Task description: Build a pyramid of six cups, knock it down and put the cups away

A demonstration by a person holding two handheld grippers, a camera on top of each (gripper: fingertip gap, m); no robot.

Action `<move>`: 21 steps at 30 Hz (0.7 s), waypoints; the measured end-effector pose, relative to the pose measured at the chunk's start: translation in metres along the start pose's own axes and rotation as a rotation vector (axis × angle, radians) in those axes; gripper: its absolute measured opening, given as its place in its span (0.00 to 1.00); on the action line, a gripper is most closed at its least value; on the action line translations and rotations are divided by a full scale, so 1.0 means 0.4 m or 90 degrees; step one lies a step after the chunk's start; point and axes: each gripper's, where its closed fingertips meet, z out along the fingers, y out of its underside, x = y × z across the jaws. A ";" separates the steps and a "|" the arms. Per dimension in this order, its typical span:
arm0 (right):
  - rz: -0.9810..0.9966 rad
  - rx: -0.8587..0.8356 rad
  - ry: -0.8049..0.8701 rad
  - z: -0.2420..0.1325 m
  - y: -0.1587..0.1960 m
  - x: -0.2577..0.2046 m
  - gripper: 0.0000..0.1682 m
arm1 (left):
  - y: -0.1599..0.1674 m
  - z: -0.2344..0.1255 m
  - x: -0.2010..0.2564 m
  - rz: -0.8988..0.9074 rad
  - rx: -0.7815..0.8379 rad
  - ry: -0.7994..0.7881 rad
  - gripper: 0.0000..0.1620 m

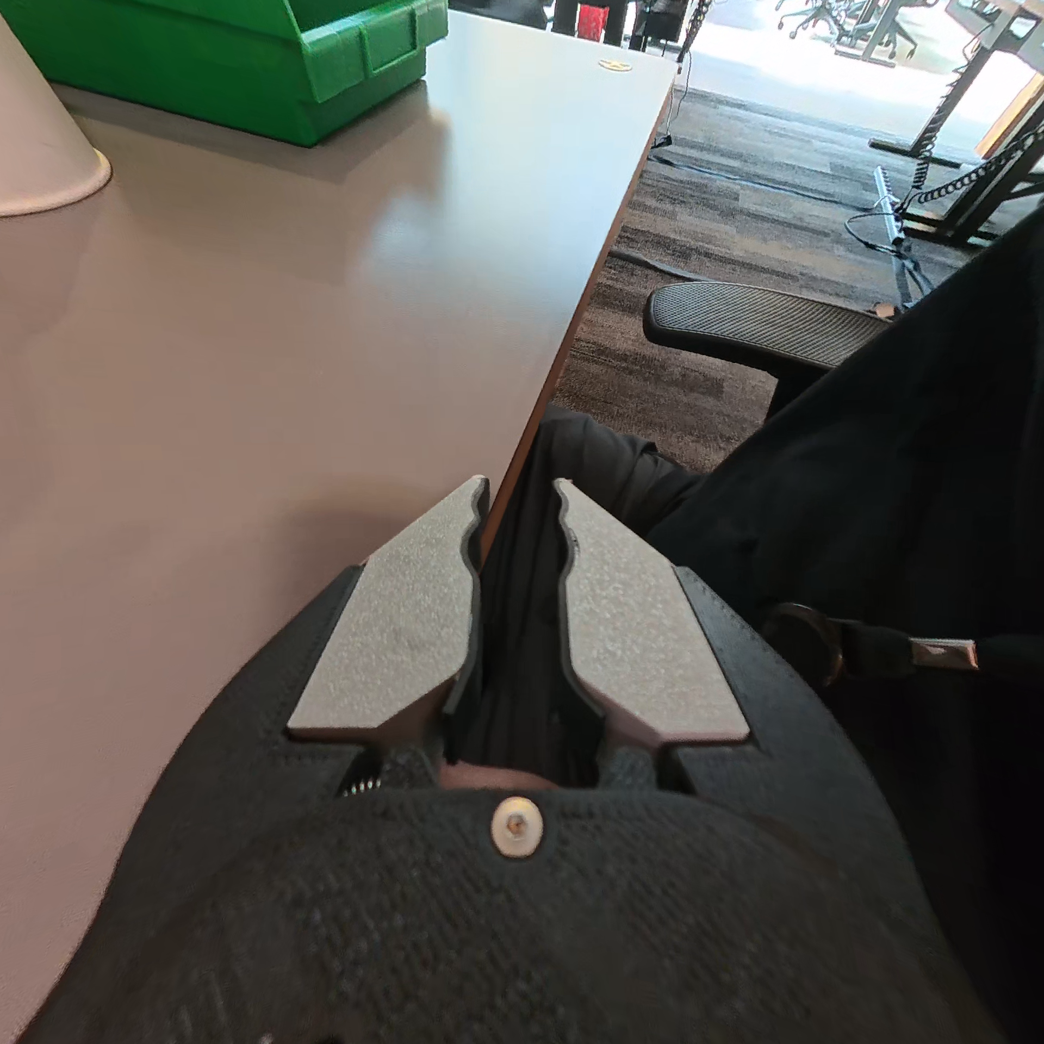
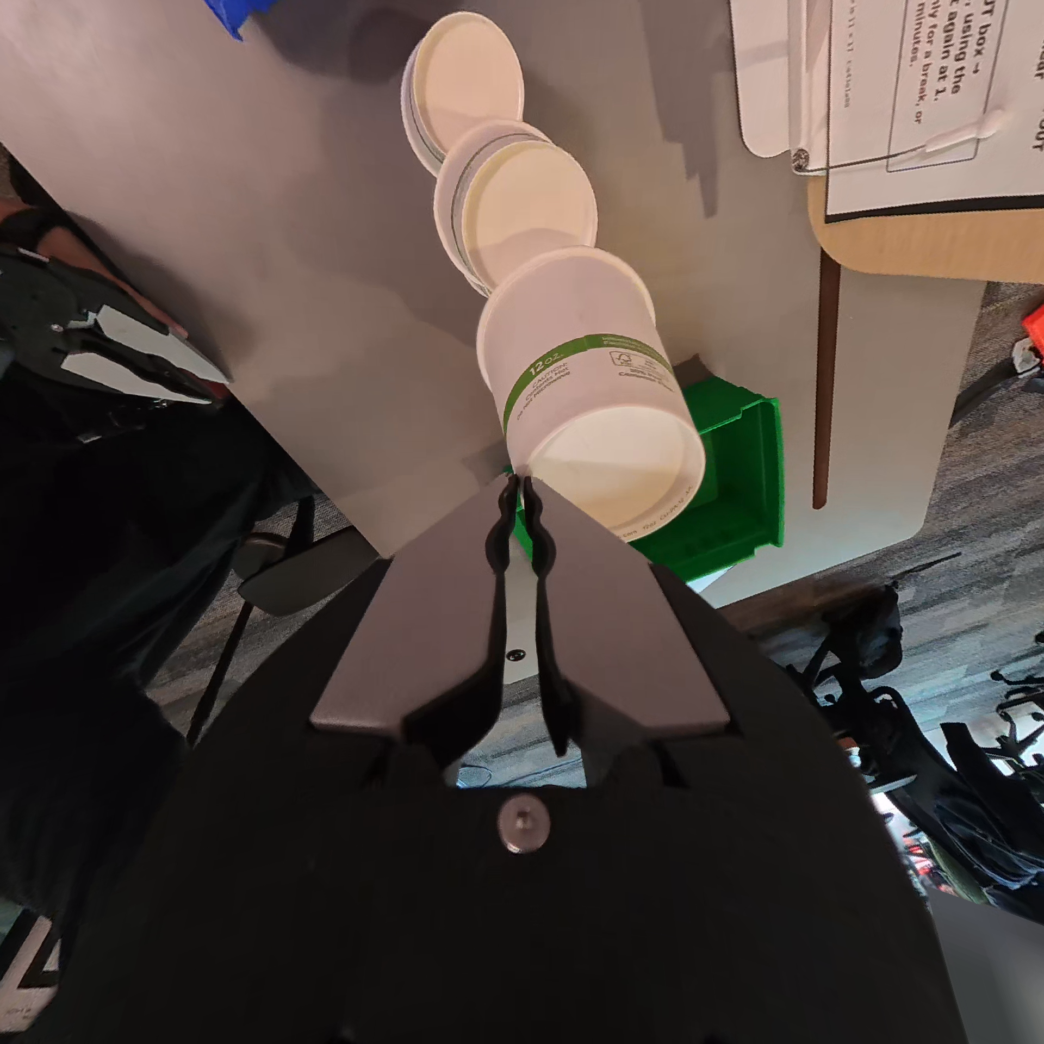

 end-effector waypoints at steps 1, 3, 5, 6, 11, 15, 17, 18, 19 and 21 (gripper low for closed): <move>-0.004 -0.004 0.001 0.001 -0.001 0.002 0.00 | 0.000 0.000 -0.002 -0.005 0.004 0.000 0.10; -0.004 -0.007 0.009 0.003 -0.005 0.013 0.00 | 0.000 -0.002 -0.004 -0.019 0.010 0.005 0.09; -0.001 -0.008 -0.002 0.006 -0.011 0.011 0.00 | 0.000 -0.003 -0.005 -0.033 0.014 0.012 0.09; -0.001 -0.010 -0.003 0.008 -0.013 0.012 0.00 | 0.000 -0.004 -0.005 -0.035 0.015 0.013 0.09; 0.000 -0.013 -0.003 0.016 -0.019 0.018 0.00 | 0.002 -0.005 -0.007 -0.023 0.018 0.006 0.08; -0.002 0.002 0.011 0.015 -0.032 0.029 0.00 | 0.002 -0.006 -0.006 -0.024 0.019 0.006 0.08; -0.002 0.012 0.011 0.016 -0.039 0.031 0.02 | 0.003 -0.006 -0.006 -0.026 0.019 0.008 0.08; -0.001 0.014 0.020 0.017 -0.041 0.037 0.04 | 0.003 -0.006 -0.006 -0.025 0.020 0.008 0.08; 0.000 0.016 0.024 0.017 -0.043 0.040 0.06 | 0.003 -0.006 -0.006 -0.025 0.020 0.008 0.08; 0.000 0.019 0.020 0.019 -0.042 0.037 0.08 | 0.003 -0.006 -0.006 -0.026 0.020 0.008 0.08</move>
